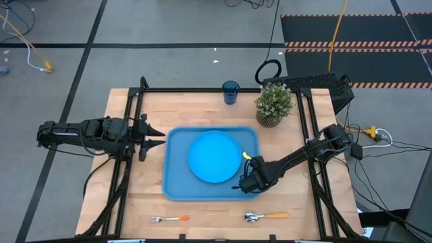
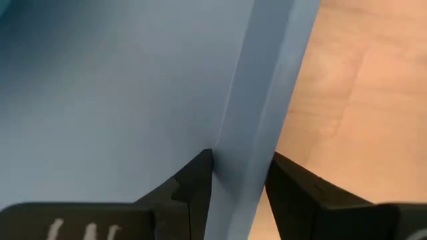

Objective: Pick and place plate/cup/fork/spoon on tray
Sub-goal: Move the blue tray to the center of the table

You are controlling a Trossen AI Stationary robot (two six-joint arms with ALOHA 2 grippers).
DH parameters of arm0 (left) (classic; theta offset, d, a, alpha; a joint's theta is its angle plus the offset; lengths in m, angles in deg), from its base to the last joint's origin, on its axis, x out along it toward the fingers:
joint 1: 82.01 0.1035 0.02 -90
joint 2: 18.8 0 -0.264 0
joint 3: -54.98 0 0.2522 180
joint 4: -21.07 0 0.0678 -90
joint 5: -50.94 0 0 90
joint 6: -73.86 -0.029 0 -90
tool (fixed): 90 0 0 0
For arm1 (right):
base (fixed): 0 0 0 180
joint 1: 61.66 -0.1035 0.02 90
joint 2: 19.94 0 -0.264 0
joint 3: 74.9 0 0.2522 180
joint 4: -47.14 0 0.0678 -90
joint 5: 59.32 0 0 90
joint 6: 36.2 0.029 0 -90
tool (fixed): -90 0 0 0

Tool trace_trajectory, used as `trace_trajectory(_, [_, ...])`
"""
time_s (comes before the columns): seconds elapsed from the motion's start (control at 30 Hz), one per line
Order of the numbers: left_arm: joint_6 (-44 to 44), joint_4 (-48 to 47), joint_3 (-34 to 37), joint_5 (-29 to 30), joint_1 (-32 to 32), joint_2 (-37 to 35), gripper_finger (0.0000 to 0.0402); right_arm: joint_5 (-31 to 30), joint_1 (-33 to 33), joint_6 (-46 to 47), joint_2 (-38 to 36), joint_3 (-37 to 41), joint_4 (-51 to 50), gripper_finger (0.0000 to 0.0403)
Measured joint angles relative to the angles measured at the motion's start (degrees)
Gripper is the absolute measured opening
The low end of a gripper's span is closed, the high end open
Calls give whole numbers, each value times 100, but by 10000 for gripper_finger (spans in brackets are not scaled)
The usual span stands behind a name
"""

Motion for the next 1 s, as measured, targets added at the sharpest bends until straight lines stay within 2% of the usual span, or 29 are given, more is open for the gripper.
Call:
trace_trajectory(0.33, [1, -2, 0, 0, 0, -2, 143, -169, -180, 540, 13, 0, -252, 123])
trace_trajectory(0.5, [8, -2, 0, 0, 0, -2, 143, -457, -192, 366, -89, 2, -349, 123])
trace_trajectory(1.0, [32, -7, 0, 0, 0, 1, 143, -1294, -214, 100, -1361, 17, -890, 175])
